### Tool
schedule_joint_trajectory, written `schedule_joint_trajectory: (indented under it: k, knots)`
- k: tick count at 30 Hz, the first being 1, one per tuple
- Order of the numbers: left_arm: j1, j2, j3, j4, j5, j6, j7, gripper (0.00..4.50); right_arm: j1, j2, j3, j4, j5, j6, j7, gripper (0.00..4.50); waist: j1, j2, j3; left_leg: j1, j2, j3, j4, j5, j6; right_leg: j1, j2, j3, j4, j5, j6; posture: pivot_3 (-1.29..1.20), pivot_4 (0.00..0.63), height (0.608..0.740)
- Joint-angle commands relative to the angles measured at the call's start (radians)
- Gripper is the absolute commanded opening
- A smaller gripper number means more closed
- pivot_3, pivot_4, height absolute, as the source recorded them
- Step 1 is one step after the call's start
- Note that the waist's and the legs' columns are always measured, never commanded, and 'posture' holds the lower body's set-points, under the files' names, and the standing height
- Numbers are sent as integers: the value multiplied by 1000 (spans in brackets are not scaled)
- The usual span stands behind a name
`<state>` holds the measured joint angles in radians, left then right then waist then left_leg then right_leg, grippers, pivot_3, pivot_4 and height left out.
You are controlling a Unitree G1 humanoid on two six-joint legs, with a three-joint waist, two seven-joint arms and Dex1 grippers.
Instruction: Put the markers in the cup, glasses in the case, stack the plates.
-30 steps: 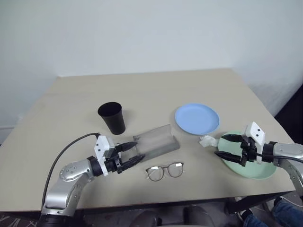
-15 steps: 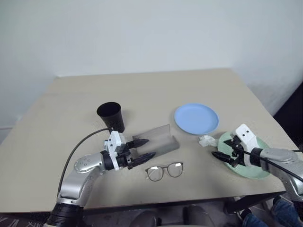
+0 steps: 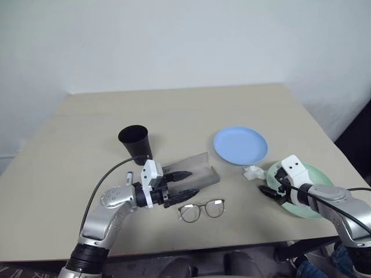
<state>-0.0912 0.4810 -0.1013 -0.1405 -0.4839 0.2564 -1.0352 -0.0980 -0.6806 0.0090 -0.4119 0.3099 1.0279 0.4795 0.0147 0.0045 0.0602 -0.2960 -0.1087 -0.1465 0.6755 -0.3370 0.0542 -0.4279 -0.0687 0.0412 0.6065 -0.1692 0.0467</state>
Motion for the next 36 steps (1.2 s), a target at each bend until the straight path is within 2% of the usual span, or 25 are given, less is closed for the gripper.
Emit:
schedule_joint_trajectory:
  k: [1,9,29,36]
  knots:
    - [-28,-4,-2,-22,-3,-3,-7,3253,-15,5,-11,-52,-18,10,-32,2841,0,0,0,0,0,0,0,0,0,0,0,0,0,0,0,0,0,740]
    - [-37,-13,-8,-14,1,-3,-6,3253,-19,5,11,-76,-23,23,-49,78,-2,0,0,0,0,0,1,0,0,0,0,0,0,0,0,0,0,740]
    - [-46,-22,-10,2,11,-13,-1,3253,-141,56,-6,127,-173,-43,-185,32,-1,-1,0,0,1,2,2,0,0,1,0,-1,0,1,1,0,0,740]
    - [-55,-22,-5,10,16,-16,1,3253,-208,37,3,190,-211,-143,-154,32,-2,0,0,0,1,3,2,0,-3,-1,0,-1,-1,1,1,0,0,740]
